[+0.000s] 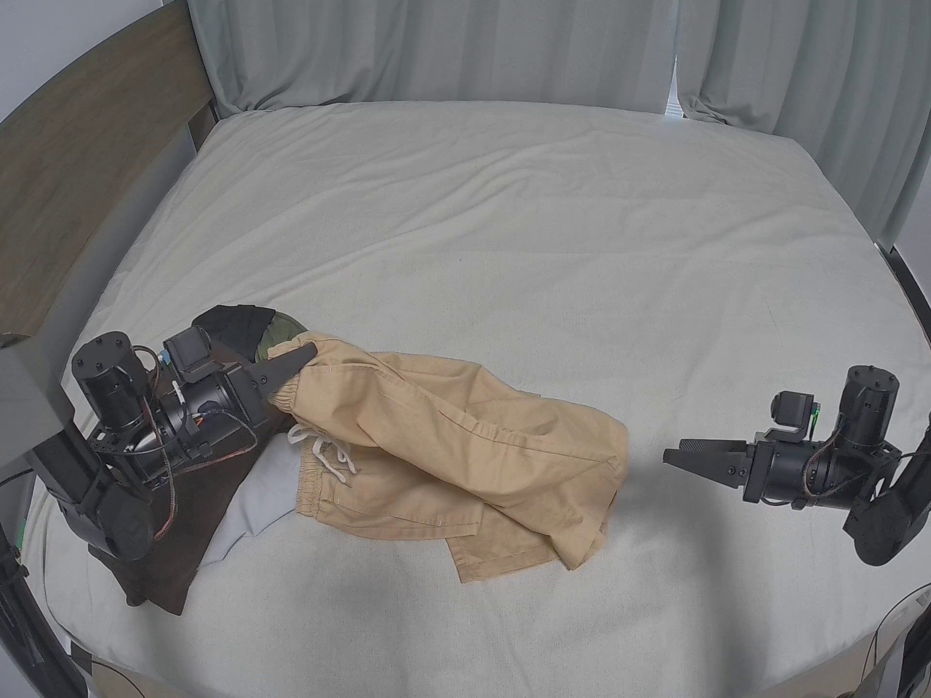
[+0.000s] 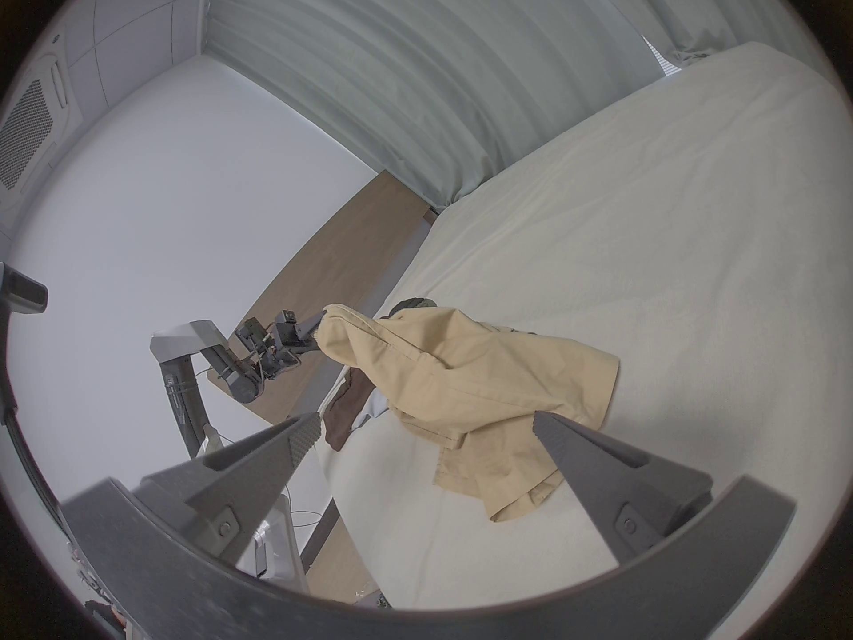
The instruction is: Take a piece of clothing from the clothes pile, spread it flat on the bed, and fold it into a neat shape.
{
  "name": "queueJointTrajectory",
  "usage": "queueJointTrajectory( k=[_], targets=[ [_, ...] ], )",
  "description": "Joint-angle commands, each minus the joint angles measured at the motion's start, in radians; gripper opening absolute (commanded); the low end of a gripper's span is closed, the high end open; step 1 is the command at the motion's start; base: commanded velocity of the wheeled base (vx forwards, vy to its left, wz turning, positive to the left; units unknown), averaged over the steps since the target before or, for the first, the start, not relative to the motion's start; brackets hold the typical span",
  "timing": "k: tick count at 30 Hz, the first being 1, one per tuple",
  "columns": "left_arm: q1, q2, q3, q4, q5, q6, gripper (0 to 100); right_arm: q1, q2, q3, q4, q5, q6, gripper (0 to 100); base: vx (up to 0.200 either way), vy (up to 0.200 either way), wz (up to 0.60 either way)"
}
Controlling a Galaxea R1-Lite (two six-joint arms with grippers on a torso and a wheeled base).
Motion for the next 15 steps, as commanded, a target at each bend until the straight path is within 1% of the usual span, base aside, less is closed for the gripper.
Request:
queueJointTrajectory(
  k=[1,4,6,8,10,12,15],
  targets=[
    [0.008,-0.002,-0.001,-0.001,0.0,-0.001,0,0.0,0.116,0.004,-0.048,-0.003,0.0,100,0.0,0.0,0.0],
    [0.008,-0.004,-0.001,-0.001,-0.002,-0.001,0,0.003,0.193,0.004,-0.115,-0.006,0.0,100,0.0,0.0,0.0],
    [0.009,-0.004,-0.001,-0.001,-0.002,-0.001,0,0.007,0.231,0.003,-0.157,-0.02,0.002,100,0.0,0.0,0.0],
    [0.011,-0.004,-0.001,-0.001,-0.002,0.002,0,0.019,0.268,0.003,-0.206,-0.043,0.025,100,0.0,0.0,0.0],
    [0.012,-0.004,-0.001,-0.001,-0.002,0.0,0,0.033,0.297,0.003,-0.26,-0.054,0.071,100,0.0,0.0,0.0],
    [0.012,-0.005,-0.002,-0.001,-0.002,0.0,0,0.042,0.317,-0.007,-0.264,-0.06,0.109,100,0.0,0.0,0.0],
    [0.014,-0.005,-0.005,-0.001,-0.002,0.0,0,0.053,0.333,-0.02,-0.263,-0.066,0.119,100,0.0,0.0,0.0]
  ],
)
